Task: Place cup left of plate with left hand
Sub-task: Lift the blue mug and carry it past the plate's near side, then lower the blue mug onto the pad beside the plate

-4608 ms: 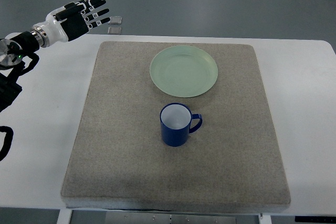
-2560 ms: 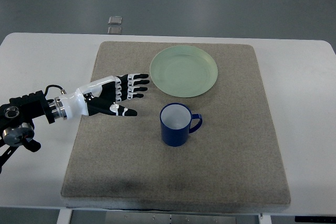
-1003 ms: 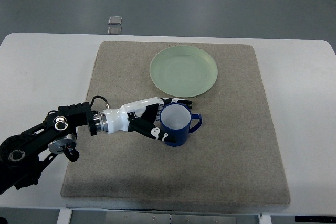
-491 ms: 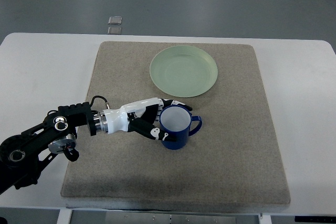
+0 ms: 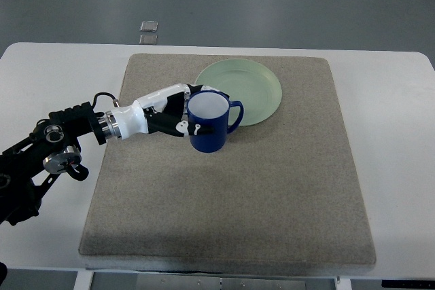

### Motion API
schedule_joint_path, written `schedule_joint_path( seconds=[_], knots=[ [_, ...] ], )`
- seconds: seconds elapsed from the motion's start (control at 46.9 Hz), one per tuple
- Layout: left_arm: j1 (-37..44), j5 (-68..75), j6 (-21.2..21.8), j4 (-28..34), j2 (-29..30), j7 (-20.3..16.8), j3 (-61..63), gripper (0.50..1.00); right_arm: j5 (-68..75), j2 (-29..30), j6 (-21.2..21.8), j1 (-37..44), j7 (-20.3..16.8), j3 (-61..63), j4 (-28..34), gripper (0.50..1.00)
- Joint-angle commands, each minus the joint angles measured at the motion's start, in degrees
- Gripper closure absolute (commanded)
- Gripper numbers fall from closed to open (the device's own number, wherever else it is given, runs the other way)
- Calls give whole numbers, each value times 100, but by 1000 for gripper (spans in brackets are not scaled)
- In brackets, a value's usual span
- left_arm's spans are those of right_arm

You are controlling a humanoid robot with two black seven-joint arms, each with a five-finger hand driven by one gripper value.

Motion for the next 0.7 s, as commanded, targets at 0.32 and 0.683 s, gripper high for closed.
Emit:
schedule_joint_path(
  seconds=[0.32, 0.683],
  knots=[
    [-284, 39, 741, 1146, 135, -15, -902, 1000, 0, 0, -1, 0, -1, 0, 0, 568],
    [-231, 48, 1567, 1630, 38, -375, -490, 1000, 0, 0, -1, 0, -1, 0, 0, 568]
  ],
)
